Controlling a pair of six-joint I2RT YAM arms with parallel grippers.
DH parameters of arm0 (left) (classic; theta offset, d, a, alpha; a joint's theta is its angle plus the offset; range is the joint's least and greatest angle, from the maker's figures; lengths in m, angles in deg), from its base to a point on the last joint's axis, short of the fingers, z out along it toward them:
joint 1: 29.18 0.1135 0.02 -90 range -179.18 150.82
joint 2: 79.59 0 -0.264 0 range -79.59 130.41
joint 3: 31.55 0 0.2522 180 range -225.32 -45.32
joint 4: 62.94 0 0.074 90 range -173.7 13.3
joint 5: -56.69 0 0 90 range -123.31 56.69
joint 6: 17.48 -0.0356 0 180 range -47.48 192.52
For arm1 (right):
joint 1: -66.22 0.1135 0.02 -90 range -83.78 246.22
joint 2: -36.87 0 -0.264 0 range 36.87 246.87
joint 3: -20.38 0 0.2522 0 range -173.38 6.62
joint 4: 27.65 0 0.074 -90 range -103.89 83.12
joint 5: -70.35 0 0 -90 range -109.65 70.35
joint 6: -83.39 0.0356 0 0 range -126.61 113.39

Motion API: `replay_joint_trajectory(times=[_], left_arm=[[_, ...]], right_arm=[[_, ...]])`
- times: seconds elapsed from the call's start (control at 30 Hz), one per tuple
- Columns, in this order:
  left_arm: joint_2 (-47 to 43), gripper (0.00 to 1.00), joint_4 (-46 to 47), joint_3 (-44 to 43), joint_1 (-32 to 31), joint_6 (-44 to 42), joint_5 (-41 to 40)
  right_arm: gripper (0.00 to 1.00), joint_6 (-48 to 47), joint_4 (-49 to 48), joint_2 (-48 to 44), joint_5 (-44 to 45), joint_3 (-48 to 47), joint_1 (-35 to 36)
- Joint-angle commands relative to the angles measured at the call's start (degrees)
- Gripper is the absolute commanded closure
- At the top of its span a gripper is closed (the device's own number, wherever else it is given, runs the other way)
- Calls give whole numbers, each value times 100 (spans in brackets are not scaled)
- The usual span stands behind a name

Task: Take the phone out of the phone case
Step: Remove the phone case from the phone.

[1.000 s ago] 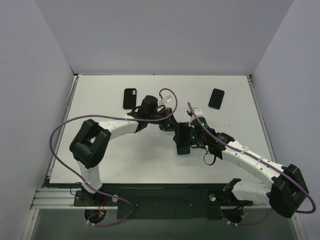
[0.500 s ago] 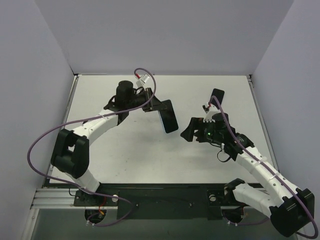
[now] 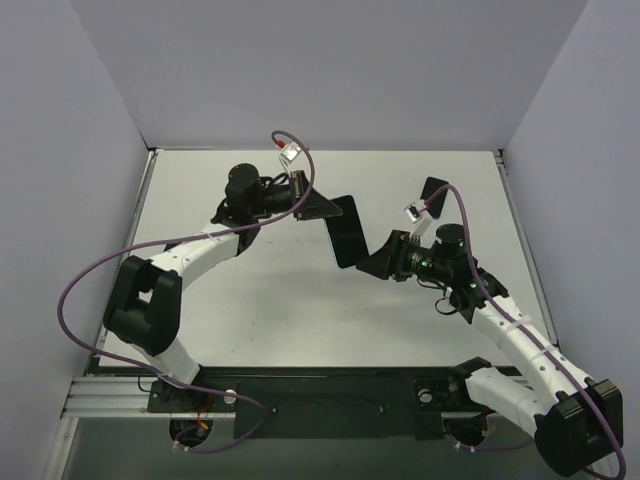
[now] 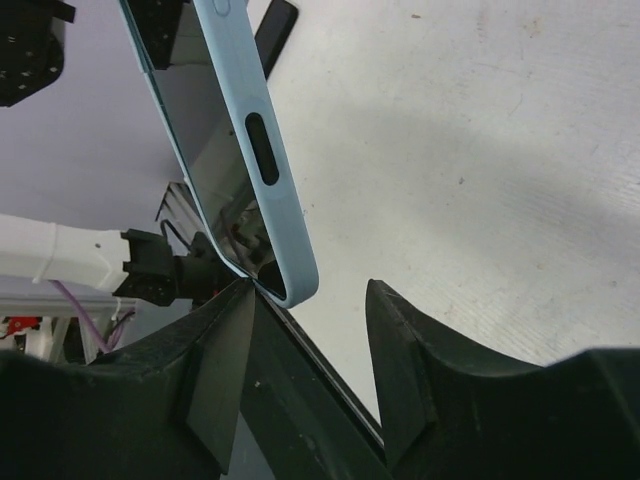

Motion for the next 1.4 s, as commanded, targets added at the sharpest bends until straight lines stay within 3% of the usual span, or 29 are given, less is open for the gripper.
replay_joint_trajectory(times=[0.0, 0.03, 0.3, 0.4, 0.57, 0.67, 0.9, 1.13, 1.37], left_arm=[[-13, 100, 1104, -119, -35, 616, 431], [-4, 100, 1244, -119, -52, 669, 458], [163, 100, 2044, -136, -87, 1302, 713], [233, 100, 2536, -154, -114, 1688, 853], [444, 100, 3449, -250, -167, 2470, 1073], [567, 100, 4441, -355, -228, 3376, 1117], [805, 100, 5917, -848, -518, 5420, 1021], [59, 100, 5930, -391, -606, 5908, 564], [-513, 100, 5930, -330, -1203, 6312, 168]], right_arm=[[59, 175, -699, -51, -654, -25, -176], [66, 202, -735, 1, -803, -33, -228], [83, 440, -1623, -16, -1577, 46, -238], [100, 335, -1676, -7, -1832, -7, -238], [100, 387, -2333, -60, -2193, 125, -167], [100, 19, -2081, 19, -2342, -59, 174], [100, -2011, 152, 476, -2447, -1096, 931], [100, -2916, 836, 406, -2430, -1483, 923], [100, -3164, 768, 397, -2702, -1703, 931]])
